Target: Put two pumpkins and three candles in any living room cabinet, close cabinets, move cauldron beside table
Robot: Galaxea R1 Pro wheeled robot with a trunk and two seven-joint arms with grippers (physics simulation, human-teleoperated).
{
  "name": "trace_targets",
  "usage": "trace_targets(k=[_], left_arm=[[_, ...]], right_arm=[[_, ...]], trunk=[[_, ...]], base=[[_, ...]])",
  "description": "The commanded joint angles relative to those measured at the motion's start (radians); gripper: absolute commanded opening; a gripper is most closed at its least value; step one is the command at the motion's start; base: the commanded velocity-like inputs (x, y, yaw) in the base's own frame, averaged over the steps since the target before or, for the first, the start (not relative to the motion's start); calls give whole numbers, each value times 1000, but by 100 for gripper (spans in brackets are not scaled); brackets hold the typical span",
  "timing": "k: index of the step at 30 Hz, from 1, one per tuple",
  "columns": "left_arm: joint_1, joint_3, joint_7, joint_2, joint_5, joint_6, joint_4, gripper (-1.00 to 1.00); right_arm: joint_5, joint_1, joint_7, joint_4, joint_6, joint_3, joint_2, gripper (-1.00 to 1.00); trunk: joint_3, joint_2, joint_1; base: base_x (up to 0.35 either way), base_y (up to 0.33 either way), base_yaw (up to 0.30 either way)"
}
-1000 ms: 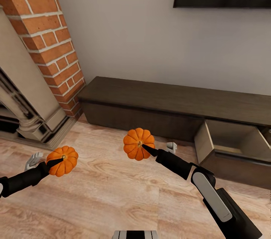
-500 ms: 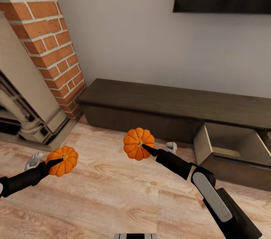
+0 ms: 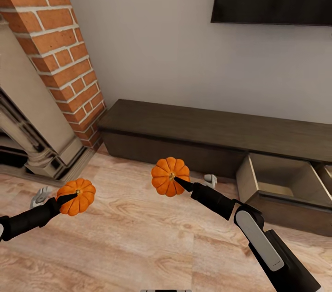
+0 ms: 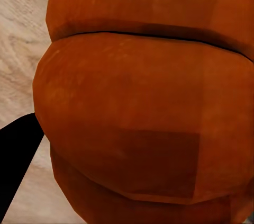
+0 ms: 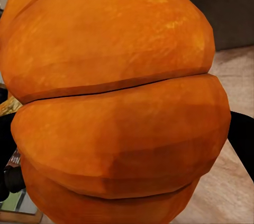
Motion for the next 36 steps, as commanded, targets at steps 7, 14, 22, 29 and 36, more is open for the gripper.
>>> trace_targets(k=[7, 14, 22, 29, 36], left_arm=[[-1, -1, -6, -2, -9, 4, 0, -100], [-1, -3, -6, -2, -10, 4, 0, -100], [-1, -4, -6, -2, -10, 4, 0, -100], [-1, -5, -5, -3, -10, 4, 0, -100], [-1, -5, -4, -3, -11, 4, 0, -100]], right_arm=[[-5, -1, -1, 1, 3, 1, -1, -100], [-5, -1, -1, 1, 3, 1, -1, -100], [-5, -1, -1, 0, 3, 1, -1, -100], [-5, -1, -1, 1, 3, 1, -1, -100], [-5, -1, -3, 3, -10, 1, -1, -100]], trunk=[[21, 49, -27], [43, 98, -54], [68, 154, -85], [90, 203, -111], [112, 252, -138]], base=[[0, 0, 0], [0, 0, 0], [0, 0, 0], [0, 0, 0], [0, 0, 0]])
